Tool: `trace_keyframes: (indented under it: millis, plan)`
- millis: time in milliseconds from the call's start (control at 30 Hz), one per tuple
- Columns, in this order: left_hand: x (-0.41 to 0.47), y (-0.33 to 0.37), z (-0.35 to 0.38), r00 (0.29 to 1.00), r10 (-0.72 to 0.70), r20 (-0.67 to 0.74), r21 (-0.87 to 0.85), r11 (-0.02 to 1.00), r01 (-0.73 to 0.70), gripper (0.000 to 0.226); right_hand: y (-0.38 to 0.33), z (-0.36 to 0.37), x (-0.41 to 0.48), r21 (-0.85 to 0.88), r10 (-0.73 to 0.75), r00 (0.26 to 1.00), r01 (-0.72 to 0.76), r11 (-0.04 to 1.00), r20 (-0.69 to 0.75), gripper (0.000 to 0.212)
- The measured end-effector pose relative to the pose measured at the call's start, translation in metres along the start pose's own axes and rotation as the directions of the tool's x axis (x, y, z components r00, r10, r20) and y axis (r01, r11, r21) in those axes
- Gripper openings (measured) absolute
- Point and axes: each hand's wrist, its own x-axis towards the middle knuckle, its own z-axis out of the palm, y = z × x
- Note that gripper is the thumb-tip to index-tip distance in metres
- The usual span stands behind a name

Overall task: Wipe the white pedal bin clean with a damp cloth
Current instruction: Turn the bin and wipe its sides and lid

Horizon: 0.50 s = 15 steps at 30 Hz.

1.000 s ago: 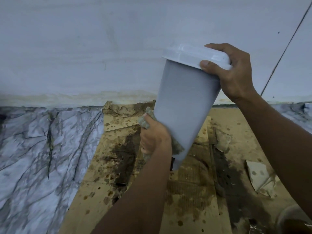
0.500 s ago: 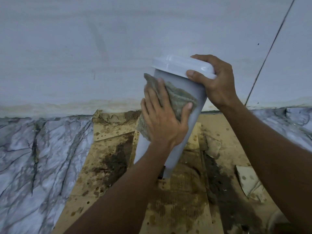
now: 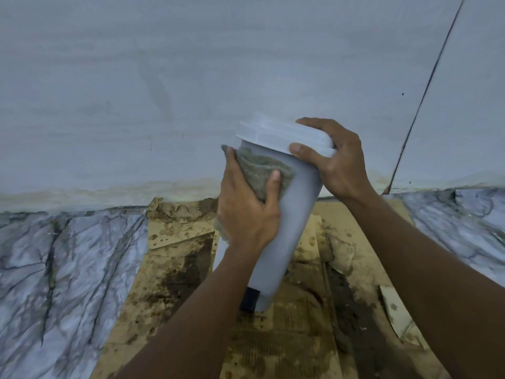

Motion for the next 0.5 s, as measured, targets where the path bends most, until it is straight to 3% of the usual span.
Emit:
trace_keyframes:
  millis: [133,233,300,367,500]
  plan:
    - [0.007,0.014,-0.005,0.943,-0.324,-0.075,-0.131,0.941,0.313,0.062,-0.002,0.002,-0.006,-0.001,-0.016,1.0,0.016,1.0,0.0,0.046]
    - [0.022,0.032,-0.017,0.829,-0.543,-0.133,-0.416,0.79,0.451,0.046,-0.008,0.002,-0.014,-0.042,-0.031,0.999,0.031,0.999,0.02,0.047]
    - [0.036,0.043,-0.028,0.831,-0.532,-0.165,-0.557,0.745,0.367,0.042,-0.013,0.004,-0.022,-0.076,-0.054,0.998,0.058,0.995,0.043,0.049]
    - [0.045,0.049,-0.04,0.882,-0.442,-0.164,-0.59,0.76,0.271,0.038,-0.019,0.005,-0.032,-0.093,-0.077,0.995,0.082,0.992,0.056,0.052]
    - [0.044,0.052,-0.072,0.975,-0.158,-0.156,-0.408,0.909,0.082,0.028,-0.032,0.004,-0.05,-0.147,-0.129,0.988,0.141,0.979,0.086,0.056]
